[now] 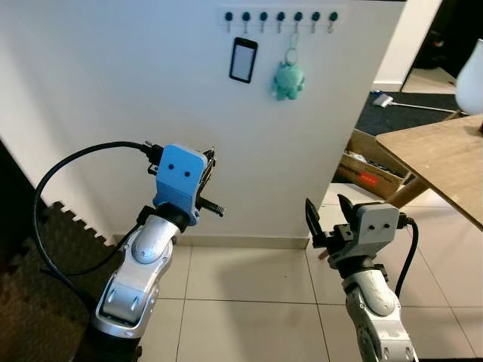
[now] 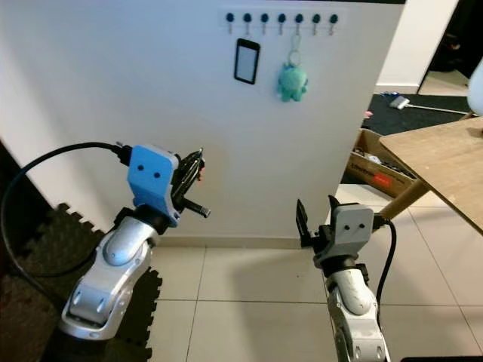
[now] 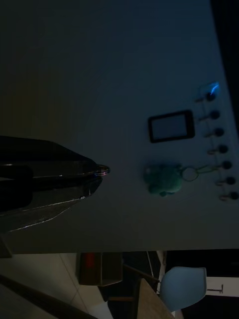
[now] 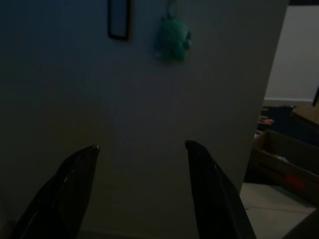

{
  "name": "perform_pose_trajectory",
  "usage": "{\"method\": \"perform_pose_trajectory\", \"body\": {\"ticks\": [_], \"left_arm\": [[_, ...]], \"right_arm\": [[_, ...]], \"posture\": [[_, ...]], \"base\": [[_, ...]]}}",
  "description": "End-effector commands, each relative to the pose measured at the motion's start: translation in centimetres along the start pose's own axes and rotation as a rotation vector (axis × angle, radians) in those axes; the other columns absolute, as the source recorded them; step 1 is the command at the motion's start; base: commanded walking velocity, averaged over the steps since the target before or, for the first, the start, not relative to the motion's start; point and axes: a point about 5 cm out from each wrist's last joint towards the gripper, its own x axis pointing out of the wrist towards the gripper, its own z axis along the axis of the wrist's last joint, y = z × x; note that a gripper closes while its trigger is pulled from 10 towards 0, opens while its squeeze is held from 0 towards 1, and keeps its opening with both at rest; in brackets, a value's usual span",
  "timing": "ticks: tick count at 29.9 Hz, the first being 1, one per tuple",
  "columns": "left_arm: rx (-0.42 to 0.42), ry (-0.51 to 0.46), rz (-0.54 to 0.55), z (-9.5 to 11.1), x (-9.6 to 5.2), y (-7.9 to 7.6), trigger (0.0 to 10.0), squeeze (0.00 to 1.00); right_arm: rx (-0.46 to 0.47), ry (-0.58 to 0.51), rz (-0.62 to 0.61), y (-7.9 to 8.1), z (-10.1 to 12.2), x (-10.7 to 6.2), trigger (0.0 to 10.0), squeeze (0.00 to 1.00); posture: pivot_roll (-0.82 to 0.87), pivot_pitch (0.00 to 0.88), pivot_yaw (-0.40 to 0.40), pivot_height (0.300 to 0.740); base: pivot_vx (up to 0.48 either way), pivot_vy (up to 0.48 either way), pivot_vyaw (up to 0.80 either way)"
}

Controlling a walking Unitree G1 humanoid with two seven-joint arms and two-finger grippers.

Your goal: Hang keys on a hook

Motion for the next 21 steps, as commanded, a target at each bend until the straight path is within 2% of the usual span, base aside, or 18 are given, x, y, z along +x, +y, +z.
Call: {"method": "perform_pose_trajectory", "body": {"ticks": [1, 21], "left_arm": [[-0.005, 0.004, -0.01, -0.24, 0.0, -0.64, 10.0, 0.0], [-0.013, 0.001, -0.011, -0.2, -0.03, -0.66, 10.0, 0.0]], "right_arm": [[-0.009, 0.031, -0.007, -0.17, -0.82, -0.58, 10.0, 0.0], [-0.012, 0.053, -0.006, -0.15, -1.45, -0.95, 10.0, 0.0]], "posture": [[0.07, 0.145, 0.013, 0.74], [0.07, 0.148, 0.017, 0.74]], "base": [[0.48, 0.0, 0.0], [0.48, 0.0, 0.0]]}}
